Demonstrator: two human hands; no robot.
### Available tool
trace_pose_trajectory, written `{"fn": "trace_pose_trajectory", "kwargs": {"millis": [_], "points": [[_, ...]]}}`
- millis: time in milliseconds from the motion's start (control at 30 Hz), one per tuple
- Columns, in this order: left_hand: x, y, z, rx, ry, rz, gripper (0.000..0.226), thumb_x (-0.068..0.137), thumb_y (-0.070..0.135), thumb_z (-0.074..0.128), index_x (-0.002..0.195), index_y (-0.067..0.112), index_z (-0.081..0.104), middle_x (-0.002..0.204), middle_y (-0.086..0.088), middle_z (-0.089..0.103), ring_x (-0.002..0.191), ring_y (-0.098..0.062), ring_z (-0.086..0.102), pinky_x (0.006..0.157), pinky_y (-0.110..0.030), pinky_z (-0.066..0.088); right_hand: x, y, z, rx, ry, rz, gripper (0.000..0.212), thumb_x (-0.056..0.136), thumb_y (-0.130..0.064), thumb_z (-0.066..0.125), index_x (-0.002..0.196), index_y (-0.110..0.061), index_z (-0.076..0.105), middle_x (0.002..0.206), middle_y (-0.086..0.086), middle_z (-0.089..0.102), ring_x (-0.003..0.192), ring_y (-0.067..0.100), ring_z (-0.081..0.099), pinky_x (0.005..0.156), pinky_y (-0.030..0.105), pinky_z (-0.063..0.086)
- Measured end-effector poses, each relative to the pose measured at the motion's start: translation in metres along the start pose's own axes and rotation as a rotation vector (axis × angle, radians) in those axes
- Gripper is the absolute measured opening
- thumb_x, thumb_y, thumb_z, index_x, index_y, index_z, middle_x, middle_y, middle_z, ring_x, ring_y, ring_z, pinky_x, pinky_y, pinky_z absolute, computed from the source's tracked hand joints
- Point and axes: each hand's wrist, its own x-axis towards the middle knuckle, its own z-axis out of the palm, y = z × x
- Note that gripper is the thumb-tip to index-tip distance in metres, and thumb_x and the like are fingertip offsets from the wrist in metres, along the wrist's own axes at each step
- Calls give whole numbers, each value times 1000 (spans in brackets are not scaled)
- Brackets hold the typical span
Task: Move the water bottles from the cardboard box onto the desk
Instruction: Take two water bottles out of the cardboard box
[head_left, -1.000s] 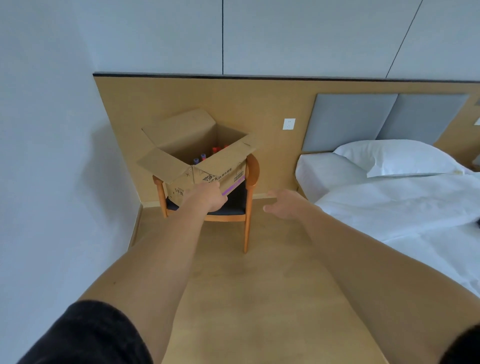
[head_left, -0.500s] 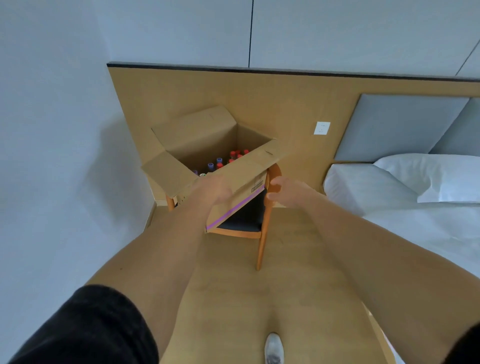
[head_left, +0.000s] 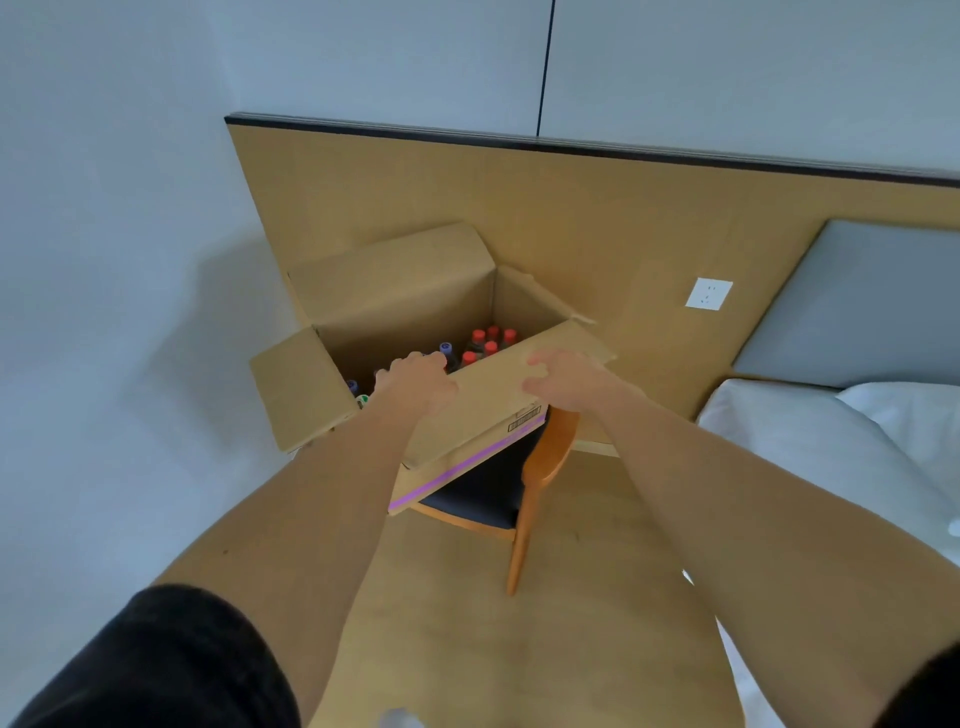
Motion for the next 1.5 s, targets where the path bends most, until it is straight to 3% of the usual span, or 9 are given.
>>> {"fn": "trace_pose_trajectory", "kwargs": {"millis": [167, 267, 800, 1133, 1267, 1400, 1500], "points": [[40, 5, -1, -9, -3, -50, 44, 100, 38, 48, 141, 21, 49, 135, -11, 54, 124, -33, 52, 104, -48, 40, 41, 13, -12, -3, -27, -46, 55, 103, -39, 51, 154, -22, 38, 153, 8, 44, 141, 29, 40, 113, 42, 38], [67, 7, -2, -33, 1, -60, 41, 99, 40, 49, 134, 20, 52, 131, -11, 57, 120, -34, 53, 102, -48, 42, 67, 19, -23, -2, -27, -72, 55, 102, -38, 51, 153, -22, 38, 148, 9, 48, 136, 30, 45, 106, 38, 41], [273, -19, 17, -155, -100, -125, 52, 101, 41, 49, 149, 21, 41, 143, -10, 53, 130, -34, 49, 106, -46, 42, 286, 2, -43, -126, -121, -133, 57, 99, -47, 55, 148, -21, 44, 145, 6, 53, 130, 27, 51, 103, 37, 43], [318, -49, 55, -204, -186, -169, 53, 100, 39, 55, 146, 16, 44, 141, -12, 53, 127, -35, 52, 105, -49, 45, 374, 5, -1, -161, -266, -167, 53, 95, -47, 60, 141, -23, 50, 141, 6, 56, 127, 29, 53, 103, 42, 46], [326, -60, 70, -219, -234, -218, 38, 97, 36, 59, 124, 11, 53, 121, -15, 61, 109, -37, 59, 95, -51, 51, 399, 7, 21, -174, -345, -198, 58, 95, -48, 61, 146, -23, 46, 143, 8, 53, 128, 29, 52, 105, 41, 45], [331, -66, 81, -238, -244, -272, 56, 97, 38, 61, 145, 16, 44, 139, -13, 53, 124, -36, 53, 101, -47, 48, 421, 8, 38, -214, -416, -240, 60, 95, -48, 61, 148, -24, 45, 145, 7, 52, 131, 29, 49, 108, 44, 43], [331, -69, 89, -241, -243, -290, 59, 96, 37, 63, 147, 17, 43, 142, -13, 51, 126, -35, 53, 100, -46, 48, 435, 9, 46, -231, -468, -297, 58, 95, -45, 64, 146, -23, 48, 142, 7, 55, 128, 27, 52, 106, 41, 44]]}}
